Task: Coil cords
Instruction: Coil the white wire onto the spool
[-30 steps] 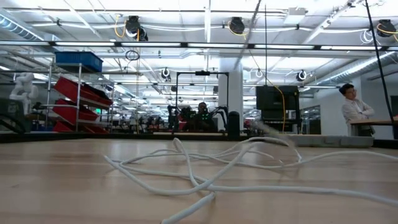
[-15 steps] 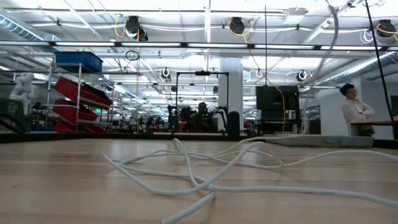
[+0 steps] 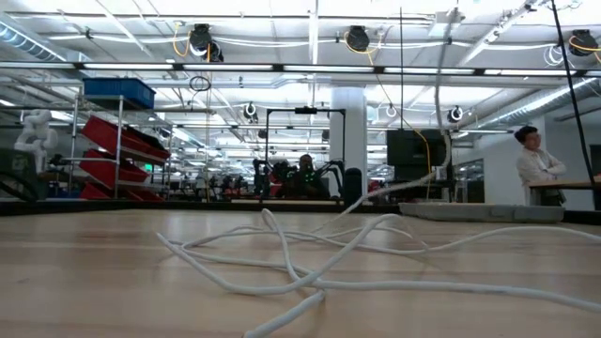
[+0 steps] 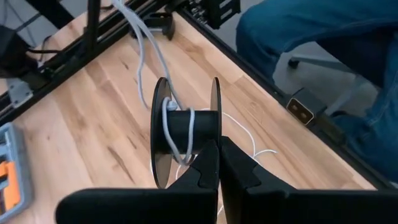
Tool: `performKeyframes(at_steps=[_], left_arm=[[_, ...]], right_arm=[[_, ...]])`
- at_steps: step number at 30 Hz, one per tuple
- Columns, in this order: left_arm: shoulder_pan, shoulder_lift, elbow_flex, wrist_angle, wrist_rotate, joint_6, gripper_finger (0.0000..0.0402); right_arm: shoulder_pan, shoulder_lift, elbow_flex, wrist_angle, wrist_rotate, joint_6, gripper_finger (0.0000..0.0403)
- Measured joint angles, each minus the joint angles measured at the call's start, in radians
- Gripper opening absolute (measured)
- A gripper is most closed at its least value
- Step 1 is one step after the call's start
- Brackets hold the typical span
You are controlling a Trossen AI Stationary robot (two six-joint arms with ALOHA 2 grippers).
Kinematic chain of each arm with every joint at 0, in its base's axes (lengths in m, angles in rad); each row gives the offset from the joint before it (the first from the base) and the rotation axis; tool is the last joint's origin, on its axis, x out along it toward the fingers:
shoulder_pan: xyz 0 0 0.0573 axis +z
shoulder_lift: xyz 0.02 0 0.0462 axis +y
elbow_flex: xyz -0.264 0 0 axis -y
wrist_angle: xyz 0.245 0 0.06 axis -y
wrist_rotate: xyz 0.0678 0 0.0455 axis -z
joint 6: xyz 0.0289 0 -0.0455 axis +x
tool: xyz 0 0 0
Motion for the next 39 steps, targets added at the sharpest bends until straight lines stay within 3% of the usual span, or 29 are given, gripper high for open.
performKeyframes(at_steps=[7, 19, 39], left_arm=[[0.02, 0.032, 0.0, 0.056, 0.084, 0.056, 0.0], [0.008, 0.032, 0.0, 0.151, 0.178, 0.143, 0.0], [-0.029, 0.032, 0.0, 0.268, 0.166, 0.278, 0.0]], right_arm=[[-0.042, 0.0, 0.037, -0.052, -0.031, -0.033, 0.0], [-0.122, 0.038, 0.038, -0.129, -0.083, 0.068, 0.0], [-0.201, 0.115, 0.038, -0.244, -0.235, 0.216, 0.0]])
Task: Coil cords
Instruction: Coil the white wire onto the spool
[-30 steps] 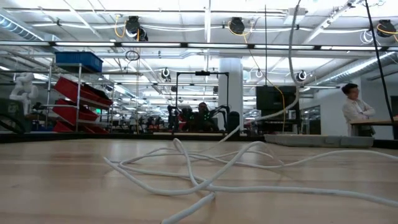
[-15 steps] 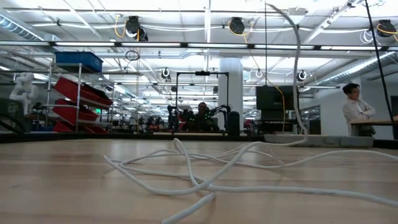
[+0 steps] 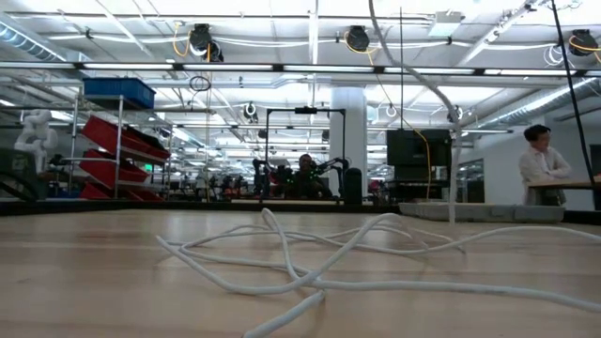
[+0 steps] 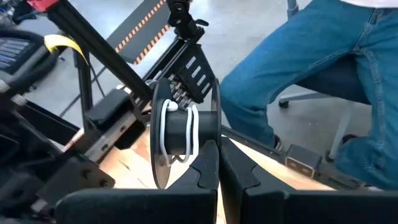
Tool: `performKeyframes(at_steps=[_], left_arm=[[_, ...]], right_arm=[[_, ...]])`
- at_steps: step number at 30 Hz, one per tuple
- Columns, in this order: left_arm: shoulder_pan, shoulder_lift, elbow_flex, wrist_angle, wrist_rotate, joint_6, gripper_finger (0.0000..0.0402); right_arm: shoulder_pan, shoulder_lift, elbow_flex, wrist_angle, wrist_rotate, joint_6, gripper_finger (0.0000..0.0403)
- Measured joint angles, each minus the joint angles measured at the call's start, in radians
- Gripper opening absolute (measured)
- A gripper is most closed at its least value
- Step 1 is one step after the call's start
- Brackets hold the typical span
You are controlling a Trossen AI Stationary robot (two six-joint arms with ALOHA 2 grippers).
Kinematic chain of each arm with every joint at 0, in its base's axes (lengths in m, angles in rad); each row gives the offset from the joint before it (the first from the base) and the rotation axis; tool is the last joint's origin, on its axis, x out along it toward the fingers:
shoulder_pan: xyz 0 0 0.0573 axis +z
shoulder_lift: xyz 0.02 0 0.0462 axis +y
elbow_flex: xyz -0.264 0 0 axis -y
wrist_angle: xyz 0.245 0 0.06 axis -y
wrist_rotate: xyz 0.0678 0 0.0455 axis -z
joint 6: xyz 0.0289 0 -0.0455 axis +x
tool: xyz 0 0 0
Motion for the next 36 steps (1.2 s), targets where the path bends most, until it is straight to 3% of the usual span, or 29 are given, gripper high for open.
performKeyframes(at_steps=[11, 16, 26, 36], left_arm=[[-0.03, -0.046, 0.0, -0.013, -0.184, -0.026, 0.0], [-0.045, -0.091, 0.001, -0.086, -0.243, -0.106, 0.0], [-0.038, -0.098, 0.001, -0.249, -0.461, -0.226, 0.0], [-0.011, -0.097, 0.001, -0.297, -0.441, -0.304, 0.0]], right_arm=[[0.002, -0.003, 0.0, -0.16, -0.006, 0.088, 0.0], [0.002, -0.014, 0.0, -0.25, -0.054, 0.144, 0.0], [0.017, -0.031, 0.0, -0.249, -0.184, 0.153, 0.0], [0.064, -0.11, 0.006, -0.229, -0.144, 0.099, 0.0]])
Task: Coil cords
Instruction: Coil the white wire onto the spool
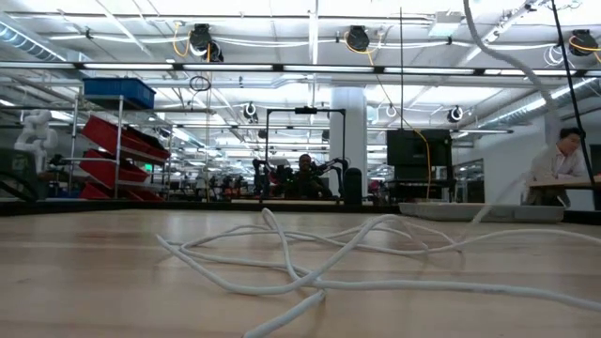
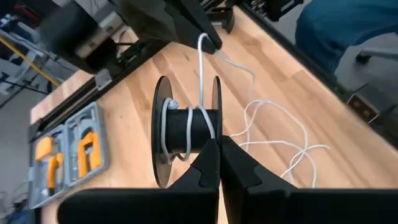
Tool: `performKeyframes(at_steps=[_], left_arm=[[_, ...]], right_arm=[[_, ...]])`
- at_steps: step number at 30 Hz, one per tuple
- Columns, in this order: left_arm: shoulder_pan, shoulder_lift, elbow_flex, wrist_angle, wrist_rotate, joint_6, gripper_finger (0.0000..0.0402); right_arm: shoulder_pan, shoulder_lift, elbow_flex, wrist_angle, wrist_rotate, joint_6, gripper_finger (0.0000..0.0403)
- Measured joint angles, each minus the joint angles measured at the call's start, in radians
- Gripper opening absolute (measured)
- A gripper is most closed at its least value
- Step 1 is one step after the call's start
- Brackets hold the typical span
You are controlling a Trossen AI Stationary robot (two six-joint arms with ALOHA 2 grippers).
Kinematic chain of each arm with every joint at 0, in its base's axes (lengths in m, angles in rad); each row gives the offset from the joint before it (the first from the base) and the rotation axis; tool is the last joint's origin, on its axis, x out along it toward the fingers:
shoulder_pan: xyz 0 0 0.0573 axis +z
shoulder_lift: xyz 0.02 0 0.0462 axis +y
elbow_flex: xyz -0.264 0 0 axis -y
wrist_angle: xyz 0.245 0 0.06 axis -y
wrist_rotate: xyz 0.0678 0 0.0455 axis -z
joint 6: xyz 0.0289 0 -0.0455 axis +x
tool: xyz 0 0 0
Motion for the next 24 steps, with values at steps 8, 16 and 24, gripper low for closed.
performKeyframes(at_steps=[8, 16, 24], left_arm=[[0.008, 0.013, 0.0, 0.024, 0.132, -0.047, 0.0], [0.017, 0.024, 0.0, 0.06, 0.197, -0.039, 0.0], [0.017, 0.024, 0.0, 0.06, 0.244, -0.039, 0.0]], right_arm=[[-0.003, 0.0, 0.107, -0.063, 0.102, -0.106, 0.0], [-0.007, 0.001, 0.146, -0.098, 0.176, -0.143, 0.0], [-0.01, 0.002, 0.146, -0.124, 0.157, -0.176, 0.0]])
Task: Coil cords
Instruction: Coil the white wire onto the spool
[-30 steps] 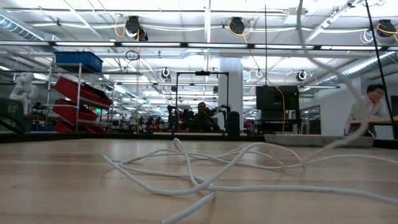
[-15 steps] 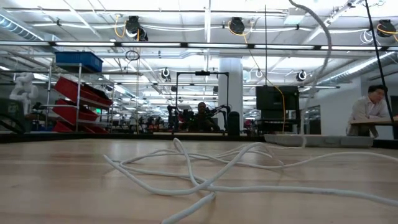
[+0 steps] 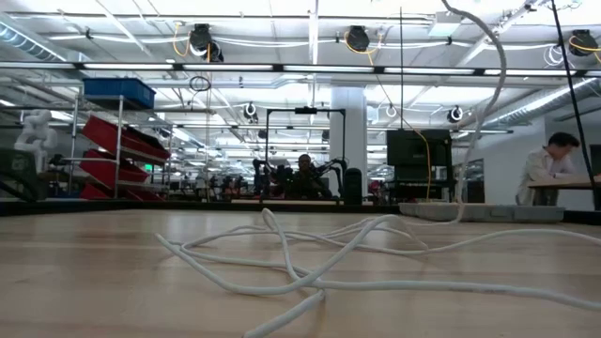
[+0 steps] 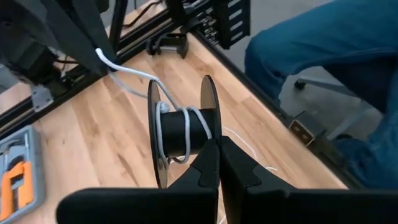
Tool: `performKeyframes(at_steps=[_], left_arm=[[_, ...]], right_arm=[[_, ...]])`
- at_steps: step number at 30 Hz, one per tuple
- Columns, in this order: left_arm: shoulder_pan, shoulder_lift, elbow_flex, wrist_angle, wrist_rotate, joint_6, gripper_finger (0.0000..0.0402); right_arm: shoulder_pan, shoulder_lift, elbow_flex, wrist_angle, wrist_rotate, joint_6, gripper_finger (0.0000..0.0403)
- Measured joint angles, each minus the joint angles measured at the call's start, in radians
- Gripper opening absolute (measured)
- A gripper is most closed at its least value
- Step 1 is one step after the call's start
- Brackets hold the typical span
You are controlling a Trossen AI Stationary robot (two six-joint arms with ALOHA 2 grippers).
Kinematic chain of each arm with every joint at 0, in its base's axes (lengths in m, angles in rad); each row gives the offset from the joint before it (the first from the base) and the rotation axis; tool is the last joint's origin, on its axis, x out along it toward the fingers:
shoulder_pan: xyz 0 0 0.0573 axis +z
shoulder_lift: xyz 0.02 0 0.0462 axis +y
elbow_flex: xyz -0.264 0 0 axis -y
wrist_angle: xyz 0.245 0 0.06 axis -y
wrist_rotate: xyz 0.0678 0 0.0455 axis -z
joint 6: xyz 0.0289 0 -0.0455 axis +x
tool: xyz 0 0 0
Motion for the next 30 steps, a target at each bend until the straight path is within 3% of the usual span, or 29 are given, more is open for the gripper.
performKeyframes(at_steps=[5, 11, 18, 30], left_arm=[[0.006, 0.018, 0.0, 0.045, 0.073, 0.034, 0.0], [0.019, 0.045, 0.0, 0.12, 0.12, 0.13, 0.0], [0.058, 0.072, 0.0, 0.17, 0.168, 0.16, 0.0], [0.078, 0.093, -0.001, 0.208, 0.242, 0.228, 0.0]], right_arm=[[0.0, 0.0, 0.0, 0.046, -0.117, -0.177, 0.0], [-0.002, 0.0, 0.0, 0.143, -0.125, -0.333, 0.0], [-0.028, 0.002, 0.0, 0.156, -0.129, -0.333, 0.0], [-0.1, 0.069, 0.0, 0.189, -0.234, -0.285, 0.0]])
